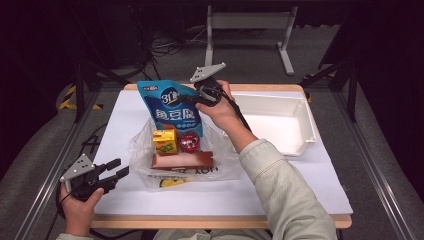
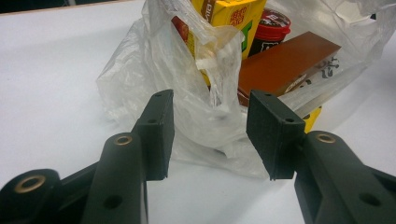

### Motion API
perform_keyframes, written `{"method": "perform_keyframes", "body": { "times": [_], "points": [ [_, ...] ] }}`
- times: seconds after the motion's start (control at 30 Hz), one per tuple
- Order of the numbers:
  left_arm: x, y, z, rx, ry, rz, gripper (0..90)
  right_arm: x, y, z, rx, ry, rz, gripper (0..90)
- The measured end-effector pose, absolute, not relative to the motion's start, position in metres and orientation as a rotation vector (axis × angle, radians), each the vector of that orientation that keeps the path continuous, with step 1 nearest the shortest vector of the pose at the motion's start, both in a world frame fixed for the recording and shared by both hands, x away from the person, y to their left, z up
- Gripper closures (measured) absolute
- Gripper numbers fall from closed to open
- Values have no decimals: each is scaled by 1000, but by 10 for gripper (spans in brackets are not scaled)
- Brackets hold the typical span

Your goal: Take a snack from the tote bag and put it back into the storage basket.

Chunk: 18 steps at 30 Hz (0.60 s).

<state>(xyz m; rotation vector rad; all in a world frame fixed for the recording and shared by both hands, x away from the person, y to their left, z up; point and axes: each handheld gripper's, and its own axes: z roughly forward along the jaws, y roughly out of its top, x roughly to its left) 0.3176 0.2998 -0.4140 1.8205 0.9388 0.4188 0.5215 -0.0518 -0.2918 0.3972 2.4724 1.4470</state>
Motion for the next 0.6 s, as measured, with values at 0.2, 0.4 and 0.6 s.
{"method": "perform_keyframes", "body": {
  "times": [0.2,0.4,0.6],
  "points": [
    [318,299,-414,1825,936,420,523,517,-49,-288,368,2476,1446,900],
    [318,299,-414,1827,936,418,523,513,-51,-280,350,2462,1473,900],
    [319,298,-414,1829,930,418,523,508,-54,-269,328,2447,1479,900]
  ]
}}
